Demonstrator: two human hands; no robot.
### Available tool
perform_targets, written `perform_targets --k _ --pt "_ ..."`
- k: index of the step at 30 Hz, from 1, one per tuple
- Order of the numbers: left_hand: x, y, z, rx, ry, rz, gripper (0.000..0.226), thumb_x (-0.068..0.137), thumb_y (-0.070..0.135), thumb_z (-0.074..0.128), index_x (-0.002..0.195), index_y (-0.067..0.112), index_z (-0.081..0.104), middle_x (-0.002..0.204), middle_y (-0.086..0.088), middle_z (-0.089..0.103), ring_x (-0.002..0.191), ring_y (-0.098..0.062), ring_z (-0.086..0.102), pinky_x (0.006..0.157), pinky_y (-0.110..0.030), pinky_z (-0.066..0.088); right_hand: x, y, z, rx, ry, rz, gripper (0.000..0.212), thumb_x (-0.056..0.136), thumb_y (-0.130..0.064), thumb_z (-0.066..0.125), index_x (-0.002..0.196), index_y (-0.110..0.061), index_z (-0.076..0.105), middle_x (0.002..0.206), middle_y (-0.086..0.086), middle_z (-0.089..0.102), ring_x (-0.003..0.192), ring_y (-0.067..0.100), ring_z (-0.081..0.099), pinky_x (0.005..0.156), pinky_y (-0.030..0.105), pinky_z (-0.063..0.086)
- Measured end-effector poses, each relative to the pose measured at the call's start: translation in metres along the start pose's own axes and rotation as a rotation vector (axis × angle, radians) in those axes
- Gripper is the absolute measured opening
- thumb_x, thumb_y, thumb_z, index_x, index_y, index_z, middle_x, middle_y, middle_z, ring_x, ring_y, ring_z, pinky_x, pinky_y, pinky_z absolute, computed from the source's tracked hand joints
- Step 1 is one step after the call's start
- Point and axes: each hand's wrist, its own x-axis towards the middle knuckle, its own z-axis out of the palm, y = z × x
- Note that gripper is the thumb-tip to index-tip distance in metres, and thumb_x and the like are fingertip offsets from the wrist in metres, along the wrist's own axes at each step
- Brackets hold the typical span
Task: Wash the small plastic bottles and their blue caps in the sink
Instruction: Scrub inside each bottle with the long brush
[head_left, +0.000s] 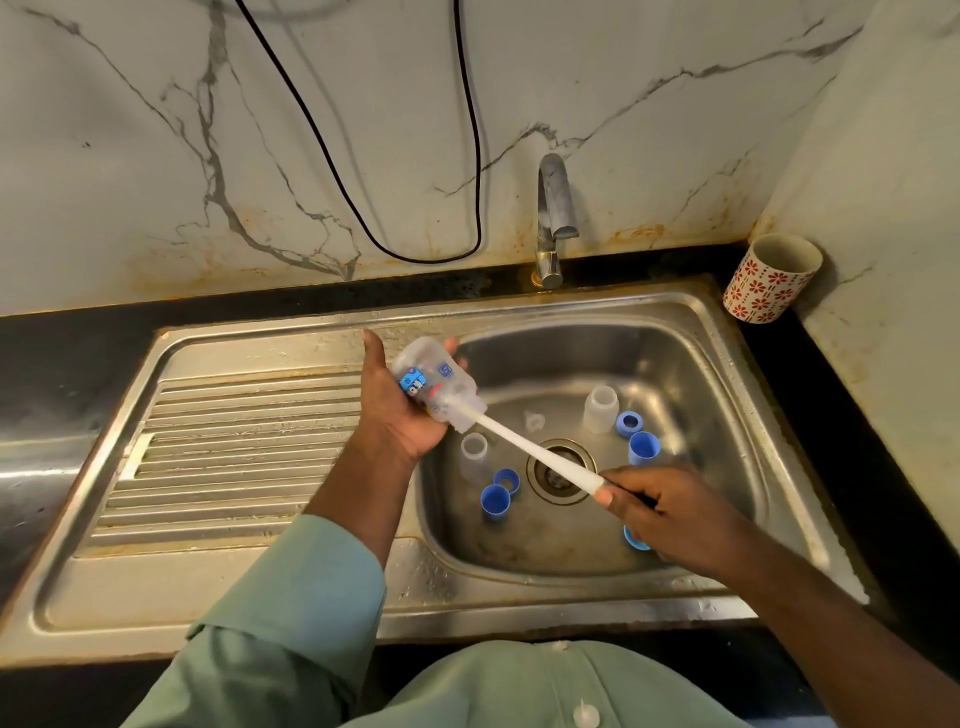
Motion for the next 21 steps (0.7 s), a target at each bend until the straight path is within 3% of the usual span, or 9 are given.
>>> perform_targets --k 3,7,9,11,13,15,17,19,21 --pt "0.000 -0.004 -0.002 -0.005 0.095 0.019 0.077 0.088 0.077 0.038 0.134 0.016 0.053 0.111 -0.015 0.061 0.098 -0.029 0.060 0.066 -0.046 0.053 0.002 0.007 0.003 -0.071 0.026 0.017 0.031 0.096 -0.034 0.056 0.065 -0.035 0.057 0.053 -0.013 0.051 0.049 0.005 0.046 0.051 0.019 0.035" --pt "-0.002 -0.008 -0.004 -0.035 0.118 0.081 0.083 0.085 0.078 0.044 0.136 0.013 0.051 0.128 -0.015 0.060 0.115 -0.034 0.059 0.085 -0.053 0.055 0.005 0.010 0.007 -0.197 0.122 0.089 0.030 0.094 -0.044 0.052 0.066 -0.034 0.055 0.054 -0.007 0.053 0.050 0.007 0.049 0.054 0.031 0.046" --pt "-0.004 -0.007 0.000 -0.049 0.102 0.053 0.087 0.076 0.081 0.054 0.130 0.013 0.055 0.120 -0.015 0.061 0.106 -0.034 0.062 0.079 -0.052 0.058 0.005 0.005 0.001 -0.302 0.077 0.088 0.031 0.095 -0.044 0.051 0.065 -0.036 0.051 0.054 -0.008 0.052 0.051 0.008 0.050 0.053 0.027 0.045" --pt "-0.007 -0.008 0.004 -0.039 0.111 0.033 0.081 0.073 0.078 0.060 0.117 0.009 0.060 0.098 -0.011 0.062 0.085 -0.025 0.064 0.064 -0.040 0.058 0.006 -0.002 -0.005 -0.329 0.004 0.055 0.028 0.094 -0.044 0.052 0.070 -0.032 0.057 0.056 -0.006 0.054 0.051 0.008 0.050 0.054 0.028 0.046" --pt "-0.006 -0.006 0.004 -0.060 0.071 0.056 0.064 0.080 0.071 0.058 0.103 0.011 0.062 0.082 -0.005 0.062 0.071 -0.019 0.063 0.066 -0.031 0.054 0.005 -0.009 -0.008 -0.041 -0.062 0.106 0.027 0.095 -0.038 0.056 0.079 -0.020 0.067 0.055 -0.002 0.054 0.045 0.008 0.046 0.048 0.029 0.044" --pt "-0.004 -0.002 0.001 -0.079 -0.088 0.068 0.055 0.084 0.068 0.053 0.100 0.016 0.061 0.082 -0.001 0.060 0.070 -0.017 0.060 0.071 -0.029 0.051 -0.001 -0.015 -0.013 0.419 -0.238 0.277 0.030 0.097 -0.031 0.055 0.090 -0.007 0.070 0.056 0.006 0.051 0.039 0.012 0.040 0.039 0.024 0.036" --pt "-0.005 0.002 -0.001 -0.060 -0.212 0.060 0.056 0.086 0.069 0.046 0.103 0.018 0.060 0.085 0.001 0.056 0.073 -0.016 0.058 0.072 -0.030 0.050 -0.005 -0.014 -0.014 0.695 -0.421 0.359 0.036 0.095 -0.032 0.054 0.097 0.000 0.068 0.058 0.010 0.047 0.038 0.013 0.034 0.036 0.021 0.032" --pt "-0.006 0.002 -0.001 -0.063 -0.226 0.073 0.056 0.088 0.069 0.042 0.100 0.017 0.060 0.083 0.001 0.056 0.071 -0.016 0.058 0.071 -0.030 0.051 -0.003 -0.012 -0.008 0.694 -0.421 0.361 0.033 0.086 -0.030 0.064 0.097 0.001 0.067 0.062 0.010 0.050 0.040 0.013 0.038 0.036 0.021 0.034" --pt "-0.009 0.000 0.001 -0.118 -0.187 0.114 0.054 0.090 0.066 0.040 0.092 0.016 0.059 0.078 0.000 0.059 0.066 -0.017 0.061 0.069 -0.029 0.052 0.004 -0.010 0.002 0.441 -0.208 0.330 0.025 0.075 -0.020 0.080 0.094 -0.009 0.067 0.070 0.009 0.058 0.046 0.015 0.048 0.041 0.024 0.042"
